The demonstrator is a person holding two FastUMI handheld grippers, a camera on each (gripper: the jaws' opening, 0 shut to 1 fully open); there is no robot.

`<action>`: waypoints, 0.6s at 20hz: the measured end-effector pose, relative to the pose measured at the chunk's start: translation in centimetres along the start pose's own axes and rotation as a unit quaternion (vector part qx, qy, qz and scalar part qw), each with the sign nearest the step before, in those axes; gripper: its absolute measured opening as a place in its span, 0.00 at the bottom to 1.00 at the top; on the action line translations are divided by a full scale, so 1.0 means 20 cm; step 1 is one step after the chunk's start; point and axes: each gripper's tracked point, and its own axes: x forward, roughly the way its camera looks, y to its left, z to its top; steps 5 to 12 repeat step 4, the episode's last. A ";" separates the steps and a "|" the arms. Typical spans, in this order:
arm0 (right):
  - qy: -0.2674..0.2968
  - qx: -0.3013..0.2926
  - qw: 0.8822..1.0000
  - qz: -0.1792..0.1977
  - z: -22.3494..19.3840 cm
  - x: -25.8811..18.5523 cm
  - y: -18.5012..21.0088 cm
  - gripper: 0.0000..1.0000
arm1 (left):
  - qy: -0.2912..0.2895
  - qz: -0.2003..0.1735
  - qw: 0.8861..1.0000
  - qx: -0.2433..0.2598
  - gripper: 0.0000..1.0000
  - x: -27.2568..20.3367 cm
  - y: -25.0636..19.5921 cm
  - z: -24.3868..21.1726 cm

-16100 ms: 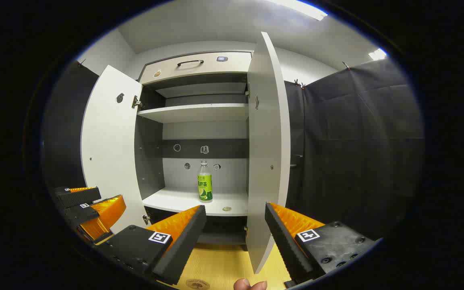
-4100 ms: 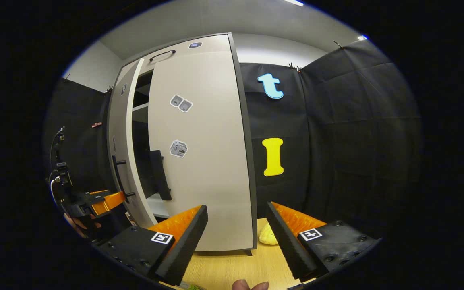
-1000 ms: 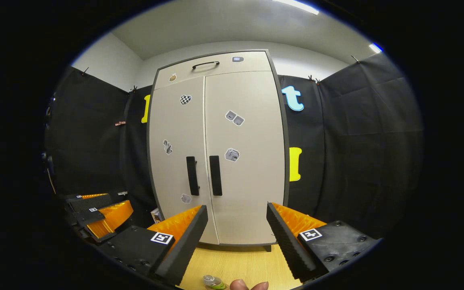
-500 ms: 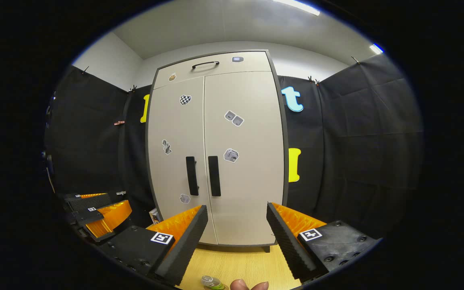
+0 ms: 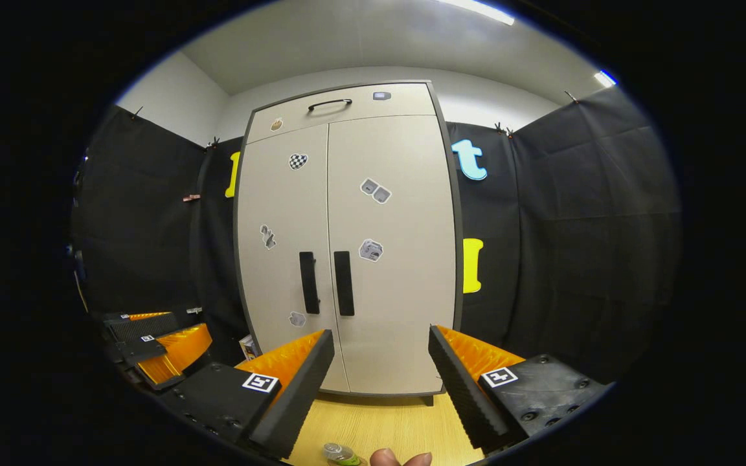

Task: Grasp the bottle in the cabinet with the left hand and place it on the coaster, then close the right door with the right hand and the left door with the left hand.

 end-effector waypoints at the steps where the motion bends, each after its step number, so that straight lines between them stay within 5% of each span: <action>1: -0.002 -0.002 1.000 -0.001 0.00 0.00 0.00 0.98 | -0.001 0.000 1.000 0.000 0.95 0.00 0.00 0.00; 12: -0.005 -0.009 1.000 -0.002 0.00 0.00 0.00 0.98 | -0.002 -0.002 1.000 -0.002 0.95 0.00 -0.01 0.01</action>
